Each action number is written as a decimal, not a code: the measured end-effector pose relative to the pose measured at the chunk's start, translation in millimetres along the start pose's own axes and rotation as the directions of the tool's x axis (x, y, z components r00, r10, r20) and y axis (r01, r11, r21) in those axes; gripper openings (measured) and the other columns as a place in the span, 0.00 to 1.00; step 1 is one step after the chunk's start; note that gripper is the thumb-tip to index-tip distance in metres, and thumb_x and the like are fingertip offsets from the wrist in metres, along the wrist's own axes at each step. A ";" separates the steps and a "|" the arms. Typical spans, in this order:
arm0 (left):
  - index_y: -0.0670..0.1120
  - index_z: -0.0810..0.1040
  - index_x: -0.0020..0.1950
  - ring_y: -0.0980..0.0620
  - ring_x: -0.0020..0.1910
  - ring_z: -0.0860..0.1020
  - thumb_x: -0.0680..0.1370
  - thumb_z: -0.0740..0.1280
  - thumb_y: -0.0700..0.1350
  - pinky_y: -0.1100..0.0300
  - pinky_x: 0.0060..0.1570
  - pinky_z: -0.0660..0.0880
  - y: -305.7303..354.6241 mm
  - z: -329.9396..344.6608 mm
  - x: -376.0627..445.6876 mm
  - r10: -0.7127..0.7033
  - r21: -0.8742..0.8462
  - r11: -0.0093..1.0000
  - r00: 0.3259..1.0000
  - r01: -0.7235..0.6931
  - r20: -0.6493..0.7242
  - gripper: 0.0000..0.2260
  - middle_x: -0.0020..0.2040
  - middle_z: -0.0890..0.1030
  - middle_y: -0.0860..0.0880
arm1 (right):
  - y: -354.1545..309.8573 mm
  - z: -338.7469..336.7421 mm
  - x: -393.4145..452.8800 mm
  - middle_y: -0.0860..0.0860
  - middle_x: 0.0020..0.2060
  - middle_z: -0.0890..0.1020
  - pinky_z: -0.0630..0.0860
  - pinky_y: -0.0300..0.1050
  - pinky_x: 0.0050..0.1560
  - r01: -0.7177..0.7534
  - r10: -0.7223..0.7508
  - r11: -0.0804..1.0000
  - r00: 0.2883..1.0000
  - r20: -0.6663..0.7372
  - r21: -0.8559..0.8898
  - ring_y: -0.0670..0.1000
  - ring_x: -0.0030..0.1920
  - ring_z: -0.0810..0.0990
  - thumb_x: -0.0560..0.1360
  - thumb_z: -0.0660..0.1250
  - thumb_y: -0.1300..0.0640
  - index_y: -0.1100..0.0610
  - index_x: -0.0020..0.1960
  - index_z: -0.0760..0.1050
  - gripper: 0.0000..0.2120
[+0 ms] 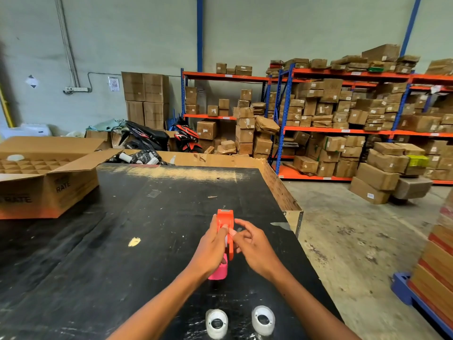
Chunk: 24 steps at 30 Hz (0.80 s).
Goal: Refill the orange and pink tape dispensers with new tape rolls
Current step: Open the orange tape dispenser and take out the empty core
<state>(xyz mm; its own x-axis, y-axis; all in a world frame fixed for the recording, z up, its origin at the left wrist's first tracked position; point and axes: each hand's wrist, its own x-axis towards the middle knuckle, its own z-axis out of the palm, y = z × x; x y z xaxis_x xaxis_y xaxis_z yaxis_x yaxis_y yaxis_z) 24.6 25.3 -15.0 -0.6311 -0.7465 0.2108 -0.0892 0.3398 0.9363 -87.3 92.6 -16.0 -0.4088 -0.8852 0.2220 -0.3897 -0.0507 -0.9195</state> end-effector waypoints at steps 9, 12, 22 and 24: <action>0.50 0.68 0.41 0.51 0.32 0.69 0.79 0.50 0.45 0.54 0.35 0.67 -3.0 -18.0 16.4 -0.189 -0.116 0.978 0.967 0.171 -0.172 0.10 0.33 0.71 0.48 | 0.5 -17.0 14.2 0.48 0.44 0.83 0.80 0.48 0.54 -0.026 0.027 0.999 0.999 -0.041 0.030 0.48 0.50 0.83 0.80 0.59 0.52 0.48 0.71 0.64 0.20; 0.46 0.66 0.40 0.52 0.29 0.66 0.78 0.52 0.46 0.59 0.29 0.62 -5.8 -40.8 14.6 -0.314 -0.200 0.940 0.932 0.277 -0.182 0.09 0.32 0.67 0.48 | 23.4 -41.7 19.2 0.50 0.43 0.86 0.81 0.49 0.49 -0.128 0.112 0.975 0.989 -0.096 -0.181 0.49 0.45 0.84 0.78 0.61 0.49 0.46 0.63 0.70 0.14; 0.44 0.73 0.44 0.52 0.26 0.74 0.78 0.60 0.47 0.59 0.30 0.72 2.3 -12.6 -18.7 -0.391 -0.547 0.764 0.920 0.342 0.029 0.08 0.29 0.75 0.47 | 63.8 -8.9 5.2 0.58 0.53 0.81 0.74 0.49 0.50 -0.268 0.212 0.671 0.963 -0.168 -0.691 0.59 0.55 0.79 0.76 0.60 0.42 0.58 0.51 0.79 0.20; 0.44 0.75 0.52 0.51 0.30 0.74 0.78 0.59 0.47 0.58 0.34 0.73 0.0 -7.1 -20.9 -0.371 -0.541 0.763 0.925 0.353 0.080 0.09 0.34 0.76 0.46 | 45.9 -15.5 -3.6 0.54 0.45 0.84 0.79 0.49 0.49 -0.161 0.108 0.883 0.984 -0.143 -0.441 0.53 0.48 0.83 0.76 0.63 0.44 0.56 0.45 0.81 0.16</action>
<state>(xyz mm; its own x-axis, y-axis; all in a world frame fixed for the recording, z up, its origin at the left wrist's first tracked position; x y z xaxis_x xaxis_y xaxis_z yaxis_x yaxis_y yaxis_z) 43.3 36.8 -17.5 -0.6124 -0.7709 -0.1751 0.1263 -0.3140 0.9410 -116.5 100.6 -54.0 -0.5622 -0.8104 0.1651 -0.6421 0.3019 -0.7047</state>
